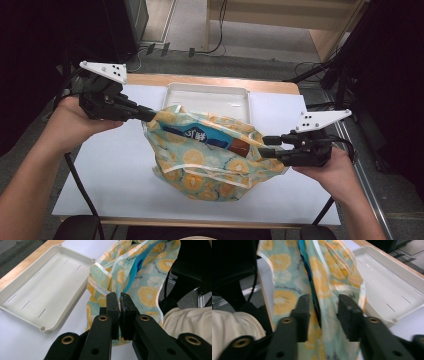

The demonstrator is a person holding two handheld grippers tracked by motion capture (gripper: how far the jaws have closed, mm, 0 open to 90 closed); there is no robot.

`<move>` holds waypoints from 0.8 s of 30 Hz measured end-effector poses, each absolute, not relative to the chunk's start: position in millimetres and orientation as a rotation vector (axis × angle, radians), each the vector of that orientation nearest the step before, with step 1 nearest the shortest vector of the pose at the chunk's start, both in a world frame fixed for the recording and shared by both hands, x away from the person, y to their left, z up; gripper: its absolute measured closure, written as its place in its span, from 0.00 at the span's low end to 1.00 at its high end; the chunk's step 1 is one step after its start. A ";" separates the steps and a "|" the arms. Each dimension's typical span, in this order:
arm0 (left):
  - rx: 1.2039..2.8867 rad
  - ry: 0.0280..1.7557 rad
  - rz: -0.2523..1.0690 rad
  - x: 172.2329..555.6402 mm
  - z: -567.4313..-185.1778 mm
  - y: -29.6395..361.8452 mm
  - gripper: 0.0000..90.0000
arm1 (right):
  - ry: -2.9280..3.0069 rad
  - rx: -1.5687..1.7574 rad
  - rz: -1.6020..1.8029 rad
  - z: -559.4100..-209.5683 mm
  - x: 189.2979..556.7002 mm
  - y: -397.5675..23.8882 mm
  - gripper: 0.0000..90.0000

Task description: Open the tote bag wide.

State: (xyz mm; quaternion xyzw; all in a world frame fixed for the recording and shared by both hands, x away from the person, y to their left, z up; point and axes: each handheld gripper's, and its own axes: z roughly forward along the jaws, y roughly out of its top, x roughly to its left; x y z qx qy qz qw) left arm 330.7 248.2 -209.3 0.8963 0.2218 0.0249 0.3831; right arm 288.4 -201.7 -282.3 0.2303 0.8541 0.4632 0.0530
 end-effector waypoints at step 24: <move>2.185 0.729 -0.001 365.0 -257.9 277.8 0.98 | 2.519 0.801 1.432 -296.6 348.8 -196.5 0.99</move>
